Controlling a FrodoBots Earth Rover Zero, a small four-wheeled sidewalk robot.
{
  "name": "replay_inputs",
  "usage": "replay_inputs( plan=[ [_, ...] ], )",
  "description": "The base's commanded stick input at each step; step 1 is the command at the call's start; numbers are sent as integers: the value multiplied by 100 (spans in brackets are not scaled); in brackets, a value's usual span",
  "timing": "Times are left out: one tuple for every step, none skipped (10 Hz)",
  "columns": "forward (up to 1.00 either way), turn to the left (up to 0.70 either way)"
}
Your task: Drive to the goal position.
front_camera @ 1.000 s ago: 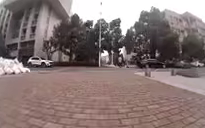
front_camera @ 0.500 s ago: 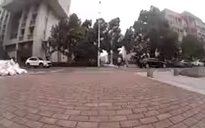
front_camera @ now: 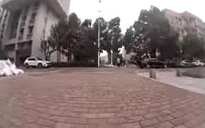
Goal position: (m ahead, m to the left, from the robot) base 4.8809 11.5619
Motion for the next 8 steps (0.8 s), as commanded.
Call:
replay_inputs(
  plan=[
    [70,10],
    [70,10],
    [70,9],
    [70,5],
    [70,0],
    [70,0],
    [70,0],
    [70,0]
  ],
)
